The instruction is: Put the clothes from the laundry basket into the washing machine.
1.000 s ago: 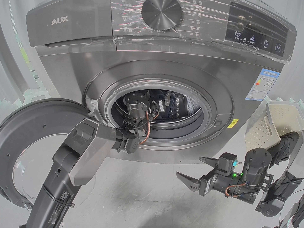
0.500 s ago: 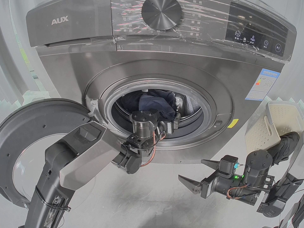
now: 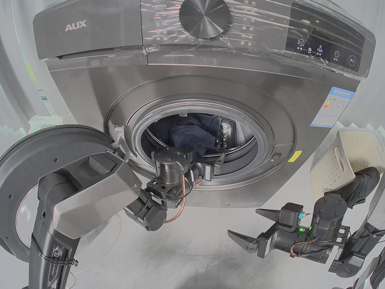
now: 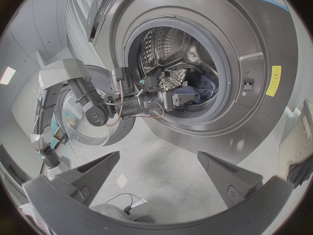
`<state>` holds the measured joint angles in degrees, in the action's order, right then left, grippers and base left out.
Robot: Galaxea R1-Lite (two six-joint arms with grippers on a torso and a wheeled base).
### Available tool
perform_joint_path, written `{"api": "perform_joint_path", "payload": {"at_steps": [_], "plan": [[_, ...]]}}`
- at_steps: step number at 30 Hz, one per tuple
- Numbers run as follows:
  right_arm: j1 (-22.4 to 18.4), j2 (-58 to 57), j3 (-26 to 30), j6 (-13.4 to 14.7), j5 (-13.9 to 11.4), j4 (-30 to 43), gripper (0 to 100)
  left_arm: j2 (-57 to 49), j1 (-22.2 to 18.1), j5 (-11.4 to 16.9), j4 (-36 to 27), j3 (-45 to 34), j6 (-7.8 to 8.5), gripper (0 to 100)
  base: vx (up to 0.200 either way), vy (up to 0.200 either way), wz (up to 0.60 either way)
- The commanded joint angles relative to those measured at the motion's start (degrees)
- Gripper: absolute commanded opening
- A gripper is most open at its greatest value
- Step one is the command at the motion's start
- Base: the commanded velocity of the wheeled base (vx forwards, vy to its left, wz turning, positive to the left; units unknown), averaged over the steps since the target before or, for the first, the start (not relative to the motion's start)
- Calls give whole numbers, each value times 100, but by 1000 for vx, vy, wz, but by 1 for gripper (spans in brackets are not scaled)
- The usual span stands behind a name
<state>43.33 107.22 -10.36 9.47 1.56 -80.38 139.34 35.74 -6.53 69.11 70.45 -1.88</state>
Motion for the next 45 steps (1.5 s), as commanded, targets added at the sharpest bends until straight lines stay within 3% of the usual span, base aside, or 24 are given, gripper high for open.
{"api": "perform_joint_path", "payload": {"at_steps": [1,12,16,17,22,28,32,44,45], "plan": [[36,36,8,2,-7,-4,100,313,-366,12,-231,435,21,100,0,0,0],[36,54,-10,2,-7,-4,100,946,-472,-6,-521,1182,21,100,0,0,0],[36,54,-27,11,-7,-4,100,1060,-533,-6,-653,1498,100,100,0,0,0],[36,54,-27,11,-7,-4,100,1078,-542,3,-715,1595,117,0,0,0,0],[36,54,-27,11,-7,-4,100,1139,-524,21,-873,1902,117,0,0,0,0],[36,54,-36,11,-7,-12,100,1605,-524,-76,-908,3159,-41,0,0,0,0],[36,54,-36,2,-7,-12,100,1930,-639,-436,-943,4047,-137,0,0,0,0],[36,54,-45,2,-7,-12,100,1948,-665,-454,-1057,4047,-173,0,0,0,0],[36,54,-45,2,-7,-12,100,1930,-648,-463,-1057,4029,-199,100,0,0,0]]}}
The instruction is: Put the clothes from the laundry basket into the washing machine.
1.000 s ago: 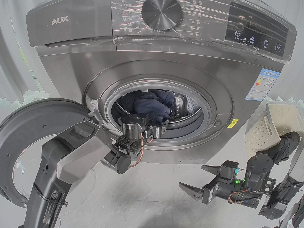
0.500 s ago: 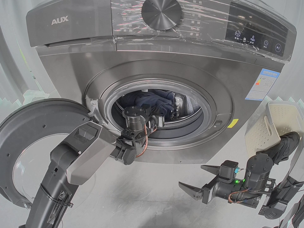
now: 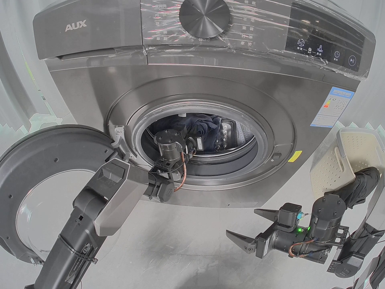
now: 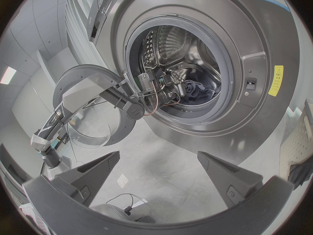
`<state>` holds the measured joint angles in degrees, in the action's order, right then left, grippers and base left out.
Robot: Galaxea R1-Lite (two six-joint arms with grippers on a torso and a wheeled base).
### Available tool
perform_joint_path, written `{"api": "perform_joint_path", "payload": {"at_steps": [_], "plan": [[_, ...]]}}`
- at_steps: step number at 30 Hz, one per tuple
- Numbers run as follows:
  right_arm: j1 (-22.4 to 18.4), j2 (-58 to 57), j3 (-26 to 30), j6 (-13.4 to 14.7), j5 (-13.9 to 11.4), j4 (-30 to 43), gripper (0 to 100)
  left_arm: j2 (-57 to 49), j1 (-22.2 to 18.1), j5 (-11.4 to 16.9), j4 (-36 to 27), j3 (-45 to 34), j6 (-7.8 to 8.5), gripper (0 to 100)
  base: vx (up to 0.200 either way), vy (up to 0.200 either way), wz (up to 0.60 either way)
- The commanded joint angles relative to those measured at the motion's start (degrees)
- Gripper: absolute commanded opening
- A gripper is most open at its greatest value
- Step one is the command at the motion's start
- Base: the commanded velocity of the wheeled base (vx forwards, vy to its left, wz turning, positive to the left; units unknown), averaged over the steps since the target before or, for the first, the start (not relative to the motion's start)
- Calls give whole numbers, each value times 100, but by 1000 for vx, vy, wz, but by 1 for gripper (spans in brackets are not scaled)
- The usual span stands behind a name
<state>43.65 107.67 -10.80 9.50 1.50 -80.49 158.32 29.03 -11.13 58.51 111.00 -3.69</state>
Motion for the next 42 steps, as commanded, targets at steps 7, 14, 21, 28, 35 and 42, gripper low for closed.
{"api": "perform_joint_path", "payload": {"at_steps": [7,14,21,28,35,42], "plan": [[3,9,-1,0,-1,-1,100,-416,86,-3,-7,-641,-123,100,0,0,0],[12,9,-10,0,-1,-1,100,-1400,191,-21,-86,-2056,-9,100,0,0,0],[3,-18,8,0,-1,-1,100,-2850,719,-3,-156,-4068,167,100,0,0,0],[-68,-281,201,8,-1,-1,100,-3580,1501,32,380,-5712,-255,100,0,0,0],[-129,-1248,518,17,35,16,100,-4925,2090,41,828,-7654,-800,100,0,0,0],[-287,-2189,1080,61,79,131,100,-6102,2599,-170,1839,-9597,-826,100,0,0,0]]}}
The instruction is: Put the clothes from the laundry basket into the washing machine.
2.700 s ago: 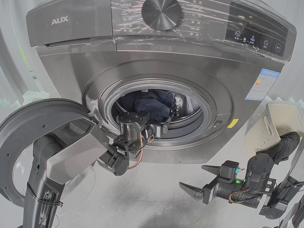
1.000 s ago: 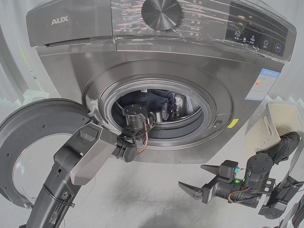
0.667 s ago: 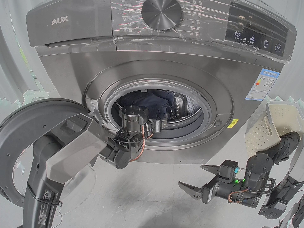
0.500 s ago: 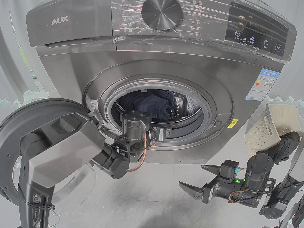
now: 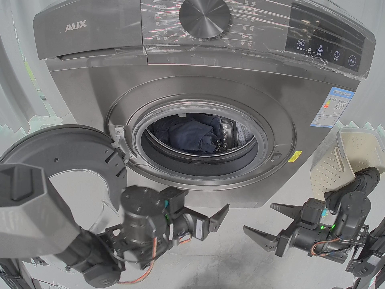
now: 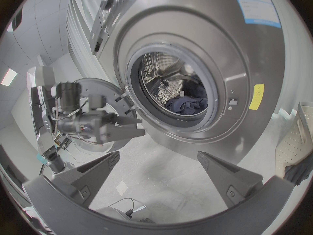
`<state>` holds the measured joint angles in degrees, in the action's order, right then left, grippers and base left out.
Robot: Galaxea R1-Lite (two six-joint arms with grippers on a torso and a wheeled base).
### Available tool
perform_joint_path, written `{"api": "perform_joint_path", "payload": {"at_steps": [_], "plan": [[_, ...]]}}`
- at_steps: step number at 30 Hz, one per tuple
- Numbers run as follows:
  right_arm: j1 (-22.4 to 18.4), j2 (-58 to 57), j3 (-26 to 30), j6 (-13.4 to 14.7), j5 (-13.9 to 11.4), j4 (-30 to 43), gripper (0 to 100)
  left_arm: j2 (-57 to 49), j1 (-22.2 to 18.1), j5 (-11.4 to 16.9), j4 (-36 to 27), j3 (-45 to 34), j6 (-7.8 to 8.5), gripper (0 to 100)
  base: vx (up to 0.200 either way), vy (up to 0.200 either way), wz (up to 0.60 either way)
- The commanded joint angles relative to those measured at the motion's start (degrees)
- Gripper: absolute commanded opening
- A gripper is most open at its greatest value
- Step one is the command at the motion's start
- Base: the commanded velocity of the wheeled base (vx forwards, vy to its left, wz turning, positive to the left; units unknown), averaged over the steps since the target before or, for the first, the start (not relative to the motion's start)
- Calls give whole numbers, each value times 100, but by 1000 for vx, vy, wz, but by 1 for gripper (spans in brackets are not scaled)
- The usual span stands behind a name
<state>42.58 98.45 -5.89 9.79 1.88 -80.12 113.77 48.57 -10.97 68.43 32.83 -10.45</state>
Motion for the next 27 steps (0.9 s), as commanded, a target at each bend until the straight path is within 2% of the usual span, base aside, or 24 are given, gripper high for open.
{"api": "perform_joint_path", "payload": {"at_steps": [1,3,4,7,9,10,11,12,13,15,16,17,19,20,22,24,27], "plan": [[-268,-1346,589,32,50,102,100,-1727,645,-274,945,-1912,-115,100,0,0,0],[-576,-1619,589,5,50,189,100,-1982,601,-564,1164,-2202,-36,100,0,0,0],[-699,-1724,589,-21,50,207,100,-2096,575,-634,1199,-2263,-28,100,0,0,0],[-1182,-2225,589,-162,50,427,100,-2606,505,-836,1235,-2545,131,100,-67,0,0],[-1279,-2401,589,-214,50,550,100,-2905,399,-916,1217,-2712,263,100,-200,0,0],[-1472,-2884,589,-329,50,1051,100,-3028,338,-933,1217,-2782,324,100,-200,0,0],[-1498,-2998,589,-346,50,1183,100,-3081,302,-942,1208,-2826,350,100,-200,0,0],[-1613,-3412,589,-416,50,1648,100,-3292,127,-951,1191,-2993,403,100,-200,0,0],[-1665,-3605,589,-434,50,1868,100,-3353,48,-951,1182,-3054,412,100,-200,0,0],[-2017,-4396,589,-513,41,2809,100,-3757,-401,-916,1094,-3283,438,100,-200,0,0],[-2061,-4493,589,-531,41,2923,100,-3784,-418,-916,1076,-3283,429,100,-200,0,0],[-2333,-5046,589,-619,14,3573,100,-4188,-603,-916,821,-3283,447,100,-200,0,0],[-2553,-5556,580,-733,-3,4127,100,-4592,-673,-898,523,-3283,491,100,-200,0,0],[-2764,-6092,571,-873,-3,4637,100,-5137,-691,-889,30,-3283,596,100,-200,0,0],[-3001,-6584,510,-944,-21,5076,100,-5568,-840,-916,-479,-3283,640,100,-100,0,0],[-3256,-7068,483,-953,-38,5489,100,-6016,-1157,-880,-1024,-3283,623,100,0,0,0],[-3494,-7613,466,-953,-47,5876,100,-6930,-1350,-819,-2079,-3283,596,100,0,0,0]]}}
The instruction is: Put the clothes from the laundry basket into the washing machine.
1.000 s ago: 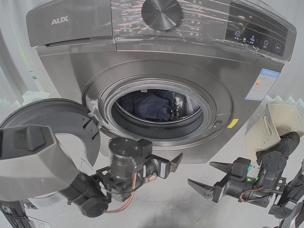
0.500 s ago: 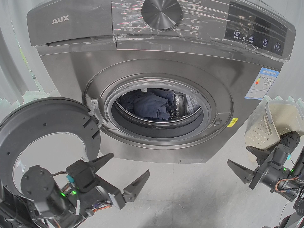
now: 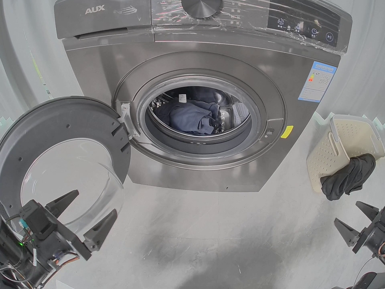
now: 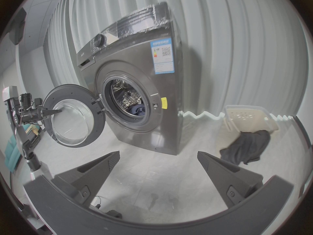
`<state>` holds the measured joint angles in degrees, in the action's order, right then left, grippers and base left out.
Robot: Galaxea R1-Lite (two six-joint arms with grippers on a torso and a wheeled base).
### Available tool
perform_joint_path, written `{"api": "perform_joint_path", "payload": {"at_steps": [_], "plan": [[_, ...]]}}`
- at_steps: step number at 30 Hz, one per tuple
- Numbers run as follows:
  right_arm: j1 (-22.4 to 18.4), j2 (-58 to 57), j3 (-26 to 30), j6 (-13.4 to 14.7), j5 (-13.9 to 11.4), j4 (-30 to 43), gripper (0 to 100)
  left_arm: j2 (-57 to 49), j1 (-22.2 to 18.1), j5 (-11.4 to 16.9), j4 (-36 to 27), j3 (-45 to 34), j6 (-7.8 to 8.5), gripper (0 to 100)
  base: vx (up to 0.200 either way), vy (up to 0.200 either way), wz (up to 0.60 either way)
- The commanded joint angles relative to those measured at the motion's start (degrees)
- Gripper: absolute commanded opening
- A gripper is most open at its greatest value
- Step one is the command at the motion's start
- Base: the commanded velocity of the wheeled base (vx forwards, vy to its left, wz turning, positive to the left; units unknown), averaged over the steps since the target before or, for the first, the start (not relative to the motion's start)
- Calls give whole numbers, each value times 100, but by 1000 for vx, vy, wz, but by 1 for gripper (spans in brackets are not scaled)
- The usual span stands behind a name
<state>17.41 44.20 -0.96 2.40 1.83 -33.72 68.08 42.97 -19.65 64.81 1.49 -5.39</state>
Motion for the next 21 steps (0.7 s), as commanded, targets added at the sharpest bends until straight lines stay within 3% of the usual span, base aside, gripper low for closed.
{"api": "perform_joint_path", "payload": {"at_steps": [1,4,6,7,8,9,13,16,21], "plan": [[-1038,-2329,-18,-214,-42,1333,100,-2660,-834,93,-2130,-149,82,100,-200,0,0],[-1205,-2662,52,-214,-60,1535,100,-3416,-1265,251,-3114,-149,55,100,-133,0,0],[-1257,-2891,88,-196,-60,1676,100,-3961,-1467,401,-3659,-149,-59,100,0,0,0],[-1257,-2891,88,-196,-60,1676,100,-3961,-1467,401,-3659,-149,-59,100,0,0,0],[-1284,-3199,88,-161,-60,2010,100,-4848,-1731,708,-4345,-149,-243,100,0,0,0],[-1310,-3454,88,-170,-51,2273,100,-5262,-1933,937,-4723,-149,-296,100,0,0,0],[-1627,-4253,26,-205,-148,3266,100,-6518,-2618,1570,-6120,-149,-217,100,0,0,0],[-1758,-4420,88,-152,-183,3398,100,-6554,-2724,1543,-6261,-105,-261,100,0,0,0],[-1750,-4420,88,-108,-148,3398,100,-6545,-2742,1077,-6199,-131,-261,100,0,-120,0]]}}
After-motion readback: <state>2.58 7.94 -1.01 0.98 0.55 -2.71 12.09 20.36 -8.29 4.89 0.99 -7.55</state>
